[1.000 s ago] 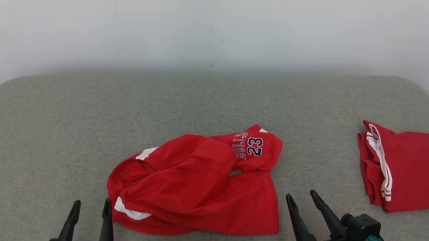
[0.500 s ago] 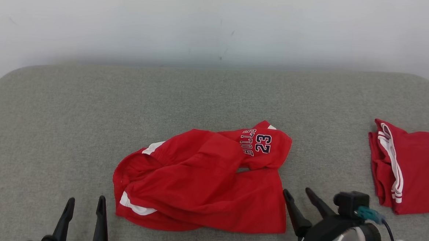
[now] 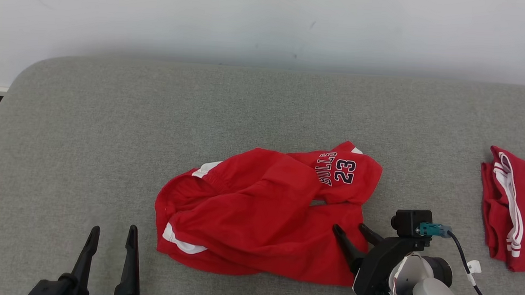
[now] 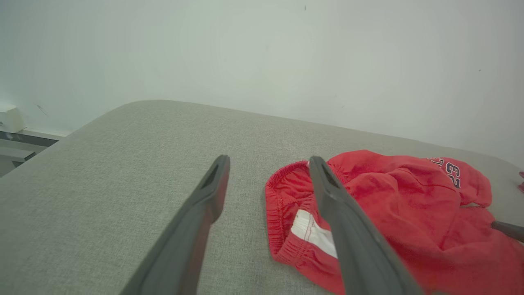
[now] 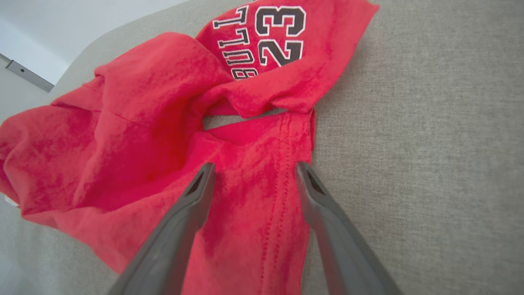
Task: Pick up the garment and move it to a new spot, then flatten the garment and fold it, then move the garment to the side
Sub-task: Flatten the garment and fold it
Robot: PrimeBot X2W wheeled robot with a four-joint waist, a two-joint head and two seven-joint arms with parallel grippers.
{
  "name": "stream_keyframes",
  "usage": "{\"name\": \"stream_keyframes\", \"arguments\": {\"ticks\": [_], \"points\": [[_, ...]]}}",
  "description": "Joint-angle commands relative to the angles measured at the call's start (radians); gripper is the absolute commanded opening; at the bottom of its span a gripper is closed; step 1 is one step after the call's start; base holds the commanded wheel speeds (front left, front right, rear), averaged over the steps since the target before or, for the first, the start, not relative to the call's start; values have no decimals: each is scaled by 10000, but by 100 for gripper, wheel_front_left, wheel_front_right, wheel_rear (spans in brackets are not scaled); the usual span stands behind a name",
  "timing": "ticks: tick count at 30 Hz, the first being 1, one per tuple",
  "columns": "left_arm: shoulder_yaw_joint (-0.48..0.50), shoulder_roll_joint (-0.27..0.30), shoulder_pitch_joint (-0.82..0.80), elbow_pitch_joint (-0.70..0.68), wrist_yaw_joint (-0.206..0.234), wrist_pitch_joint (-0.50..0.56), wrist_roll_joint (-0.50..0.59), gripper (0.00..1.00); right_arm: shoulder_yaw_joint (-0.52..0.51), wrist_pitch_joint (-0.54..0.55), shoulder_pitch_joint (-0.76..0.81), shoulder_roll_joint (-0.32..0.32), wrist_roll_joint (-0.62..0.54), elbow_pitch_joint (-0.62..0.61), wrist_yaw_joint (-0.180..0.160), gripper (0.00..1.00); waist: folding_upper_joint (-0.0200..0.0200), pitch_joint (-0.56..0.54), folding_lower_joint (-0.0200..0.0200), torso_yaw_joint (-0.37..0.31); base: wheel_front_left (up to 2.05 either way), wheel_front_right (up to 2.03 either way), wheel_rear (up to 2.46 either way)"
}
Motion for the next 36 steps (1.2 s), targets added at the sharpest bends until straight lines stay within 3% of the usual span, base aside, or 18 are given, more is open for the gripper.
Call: {"name": "stream_keyframes", "arguments": {"ticks": [1,10,19,27,28,29,30,36], "points": [[73,-53,-22,26,-36,-18,99,100,-57,16,-73,38,87,119,-25,100,0,31,-1,57,0,0,0],[185,-134,-20,130,-169,-19,203,100,-714,-31,-219,214,-332,800,-25,100,0,18,-1,42,0,0,0],[203,-186,-136,183,-287,-19,265,100,-372,29,-379,485,93,676,-25,100,0,31,-1,18,0,0,0],[267,-208,-36,217,-305,-19,272,100,-140,-169,-357,334,151,466,-25,100,0,-7,-1,36,0,0,0],[268,-211,-21,224,-307,-19,274,100,-127,-209,-363,320,151,440,-25,90,0,-21,-1,43,0,0,0],[264,-214,-8,228,-311,-19,277,100,-151,-302,-389,304,130,396,-25,38,0,-34,-1,51,0,0,0],[264,-216,6,232,-313,-19,277,100,-199,-373,-398,304,151,400,-25,0,0,-47,-1,59,0,0,0],[224,-224,121,259,-348,-19,291,100,-784,-912,-593,306,299,442,-25,0,0,-132,-1,127,0,0,0]]}}
